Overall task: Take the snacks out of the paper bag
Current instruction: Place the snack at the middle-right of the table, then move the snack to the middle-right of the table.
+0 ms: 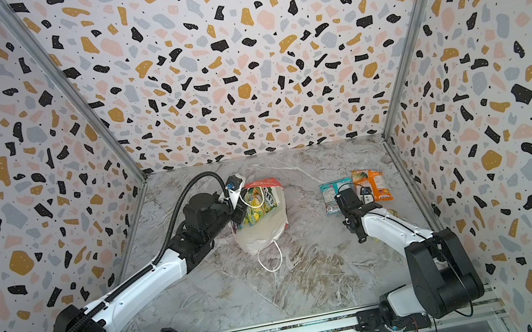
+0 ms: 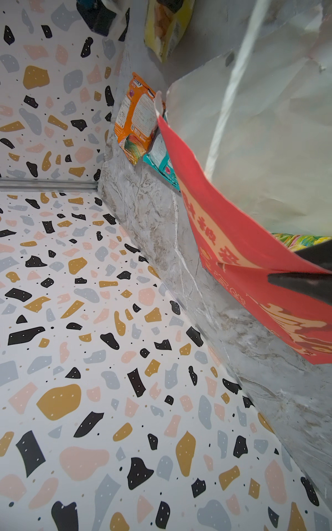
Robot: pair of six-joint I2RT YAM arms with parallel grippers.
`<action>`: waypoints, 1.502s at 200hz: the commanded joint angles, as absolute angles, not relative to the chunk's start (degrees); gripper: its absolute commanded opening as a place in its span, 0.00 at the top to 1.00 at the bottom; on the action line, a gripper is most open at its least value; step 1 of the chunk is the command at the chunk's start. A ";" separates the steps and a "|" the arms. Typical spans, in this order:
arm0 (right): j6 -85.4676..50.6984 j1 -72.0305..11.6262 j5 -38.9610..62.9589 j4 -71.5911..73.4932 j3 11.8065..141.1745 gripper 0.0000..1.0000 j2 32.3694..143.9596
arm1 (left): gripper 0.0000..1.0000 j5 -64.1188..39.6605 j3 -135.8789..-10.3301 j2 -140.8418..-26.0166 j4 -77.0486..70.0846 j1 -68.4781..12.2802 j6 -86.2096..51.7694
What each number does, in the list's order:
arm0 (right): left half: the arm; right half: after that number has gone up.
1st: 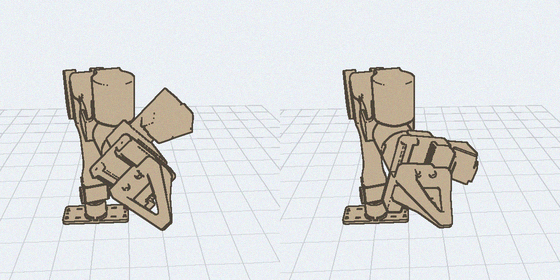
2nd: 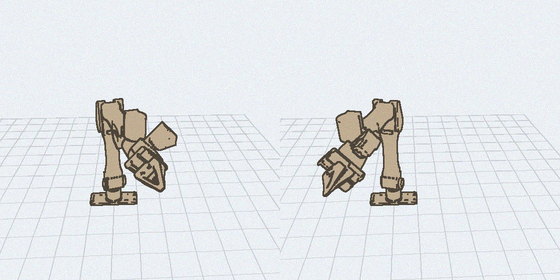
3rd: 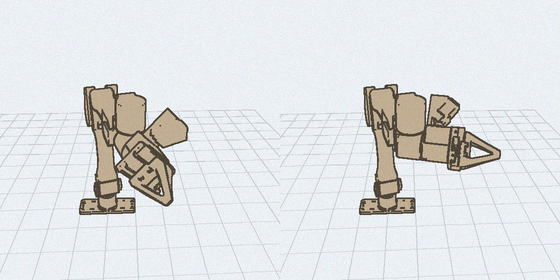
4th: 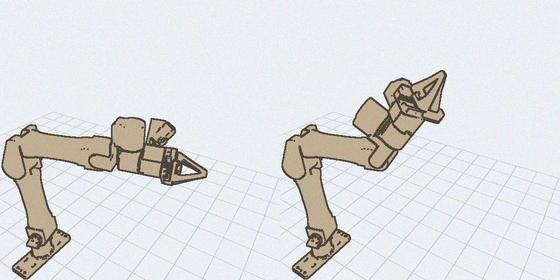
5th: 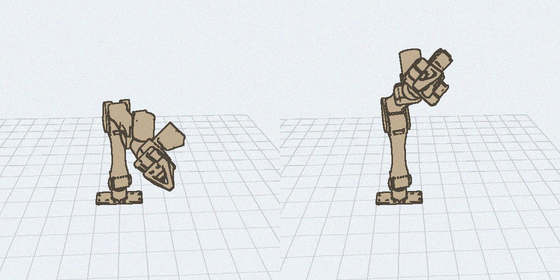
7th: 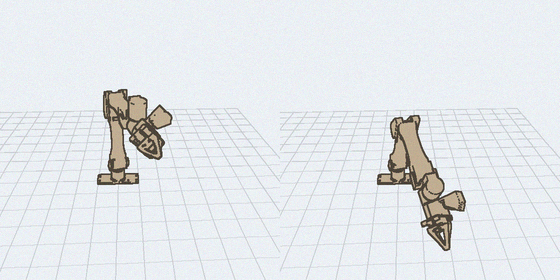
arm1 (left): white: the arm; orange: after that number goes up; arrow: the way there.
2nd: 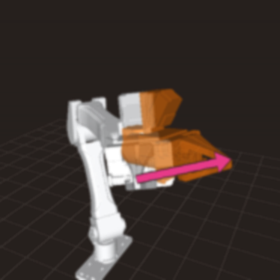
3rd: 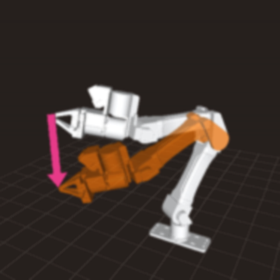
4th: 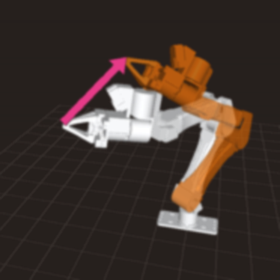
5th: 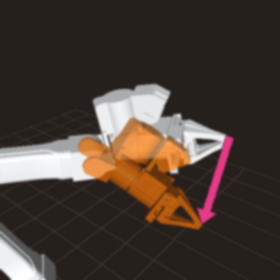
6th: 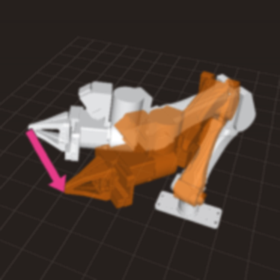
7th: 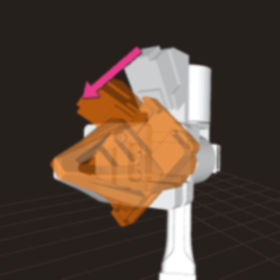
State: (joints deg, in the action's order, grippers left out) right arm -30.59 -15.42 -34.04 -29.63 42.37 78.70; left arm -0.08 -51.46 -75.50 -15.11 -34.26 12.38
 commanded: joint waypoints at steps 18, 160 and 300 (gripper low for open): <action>-31.77 -15.73 -32.20 -28.57 41.50 0.61 75.28 | 1.00 -0.54 -51.06 -75.23 -18.10 -34.45 12.22; -33.11 7.29 -7.10 -13.69 35.48 0.52 56.20 | 1.00 -0.23 -51.16 -74.88 -17.54 -34.45 12.92; -34.20 12.66 -4.50 -5.28 26.15 0.50 61.15 | 1.00 -0.97 -51.48 -76.19 -17.40 -34.45 13.43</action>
